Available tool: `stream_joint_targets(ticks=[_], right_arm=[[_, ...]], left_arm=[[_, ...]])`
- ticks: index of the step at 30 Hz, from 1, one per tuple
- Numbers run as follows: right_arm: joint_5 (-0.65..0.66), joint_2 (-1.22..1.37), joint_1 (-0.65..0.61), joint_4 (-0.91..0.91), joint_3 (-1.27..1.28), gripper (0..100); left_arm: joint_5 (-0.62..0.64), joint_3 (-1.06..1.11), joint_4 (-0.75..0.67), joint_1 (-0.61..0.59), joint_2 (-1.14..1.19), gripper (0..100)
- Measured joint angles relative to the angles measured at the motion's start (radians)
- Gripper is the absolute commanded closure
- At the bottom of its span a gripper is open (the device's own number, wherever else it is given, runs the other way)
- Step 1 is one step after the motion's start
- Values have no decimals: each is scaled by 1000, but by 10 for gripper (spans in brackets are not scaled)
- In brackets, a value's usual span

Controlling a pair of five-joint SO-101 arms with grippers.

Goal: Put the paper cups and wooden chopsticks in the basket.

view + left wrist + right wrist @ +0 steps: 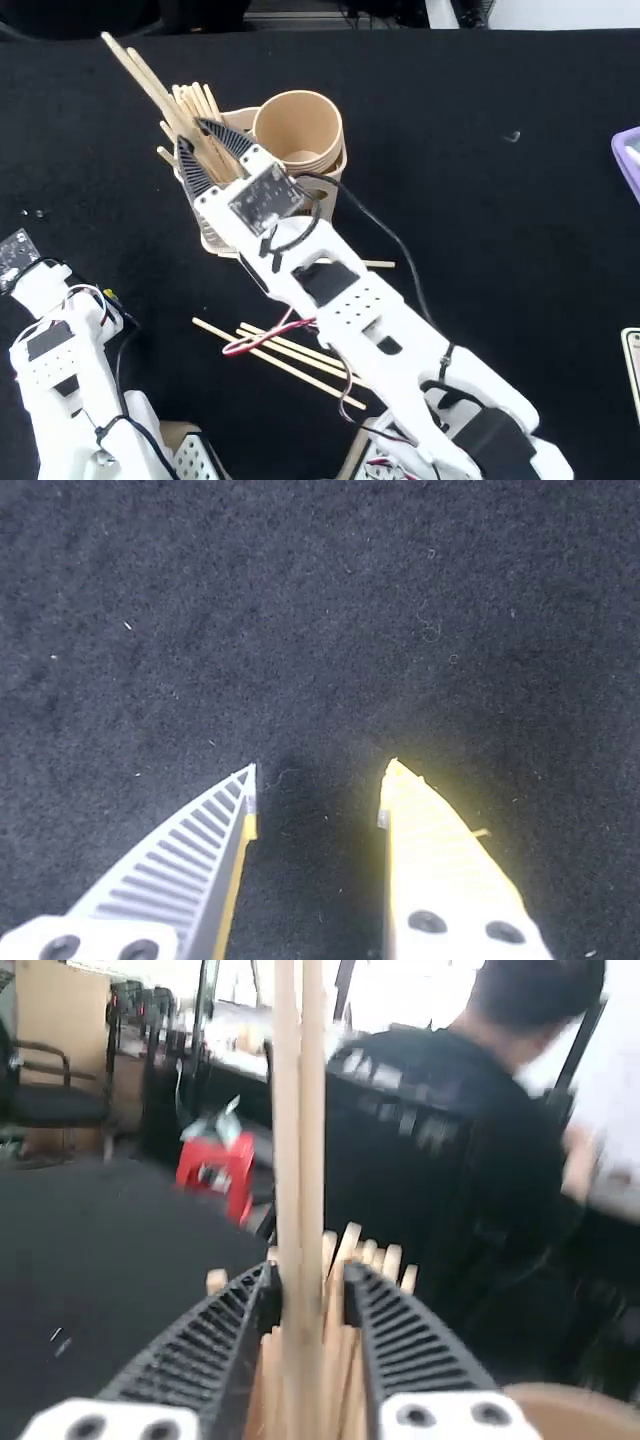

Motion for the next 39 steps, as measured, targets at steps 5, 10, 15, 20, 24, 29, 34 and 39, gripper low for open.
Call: stream_joint_targets(ticks=[5,10,15,20,24,29,34,39], right_arm=[[-126,-83,0,253,-58,857],[-141,-308,-3,529,-97,857],[-141,-578,-64,948,-83,857],[-46,-666,-77,1307,106,853],[43,-624,-75,1379,258,853],[66,-473,-100,1306,348,853],[64,-236,-106,1186,351,853],[69,-20,-104,1165,281,856]], left_arm=[[0,0,0,0,0,795],[0,0,0,0,0,795],[0,0,0,0,0,795],[0,0,0,3,0,795],[0,0,0,3,0,795],[0,0,0,3,0,795],[0,0,0,3,0,795],[0,0,0,3,0,795]])
